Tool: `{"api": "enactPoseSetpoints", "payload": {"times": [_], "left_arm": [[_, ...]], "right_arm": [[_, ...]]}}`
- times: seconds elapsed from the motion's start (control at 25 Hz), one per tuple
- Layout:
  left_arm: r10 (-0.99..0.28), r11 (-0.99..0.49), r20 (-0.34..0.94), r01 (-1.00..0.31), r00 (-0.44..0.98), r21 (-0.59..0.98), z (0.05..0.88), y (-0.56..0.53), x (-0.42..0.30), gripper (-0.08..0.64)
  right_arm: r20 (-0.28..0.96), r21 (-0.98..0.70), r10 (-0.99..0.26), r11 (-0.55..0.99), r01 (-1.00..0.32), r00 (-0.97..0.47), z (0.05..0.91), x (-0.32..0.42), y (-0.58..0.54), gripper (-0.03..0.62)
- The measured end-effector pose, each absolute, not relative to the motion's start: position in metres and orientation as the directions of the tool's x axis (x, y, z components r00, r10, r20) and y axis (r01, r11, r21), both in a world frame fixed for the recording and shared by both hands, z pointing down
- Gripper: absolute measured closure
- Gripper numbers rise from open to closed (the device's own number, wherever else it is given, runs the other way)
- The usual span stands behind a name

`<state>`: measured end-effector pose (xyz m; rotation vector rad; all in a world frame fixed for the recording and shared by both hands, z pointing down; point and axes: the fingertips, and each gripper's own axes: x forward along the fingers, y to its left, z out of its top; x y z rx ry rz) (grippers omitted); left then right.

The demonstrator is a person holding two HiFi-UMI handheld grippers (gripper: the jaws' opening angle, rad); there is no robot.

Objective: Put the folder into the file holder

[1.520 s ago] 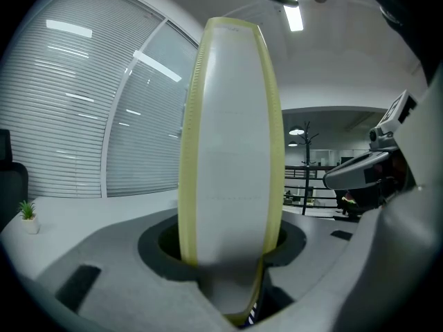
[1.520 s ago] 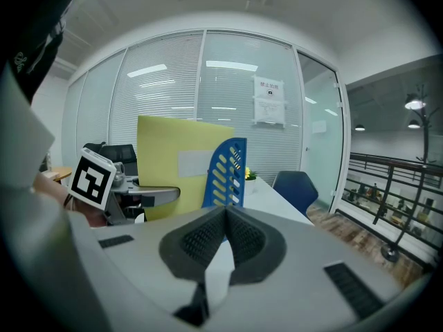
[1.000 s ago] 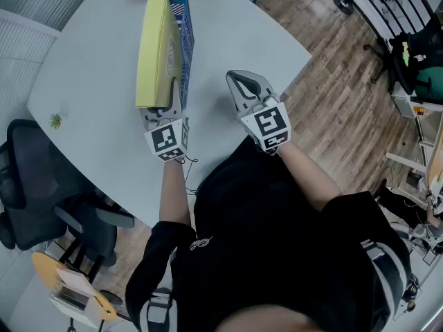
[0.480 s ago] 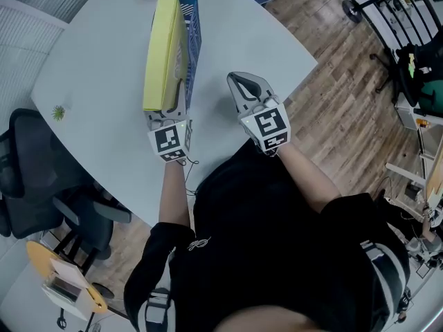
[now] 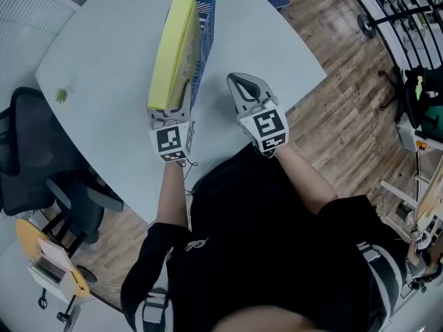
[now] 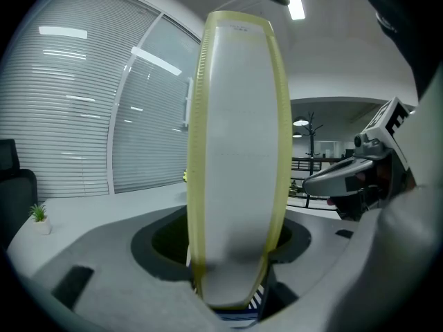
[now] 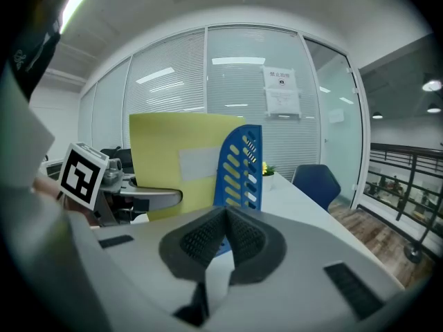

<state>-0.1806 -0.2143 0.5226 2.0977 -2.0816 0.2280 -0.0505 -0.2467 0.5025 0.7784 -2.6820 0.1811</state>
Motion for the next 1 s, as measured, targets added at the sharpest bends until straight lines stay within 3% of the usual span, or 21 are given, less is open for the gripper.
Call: {"api": "enactPoseSetpoints", "payload": {"times": [0.48,1.0], "left_arm": [[-0.966,0.053,0.254,-0.997,-0.036,0.06,0.531,-0.2,-0.183,0.272],[-0.929,0.244,0.303,-0.967,-0.213,0.07,0.543,-0.162,-0.184,0.264]], "right_arm": [[0.371,-0.07,-0.365,0.906,-0.418,-0.854,0.517,-0.077,-0.256,0.588],[0.362,-0.115,-0.203,0.959,-0.26,-0.91,0.542,-0.089,-0.262,0.588]]}}
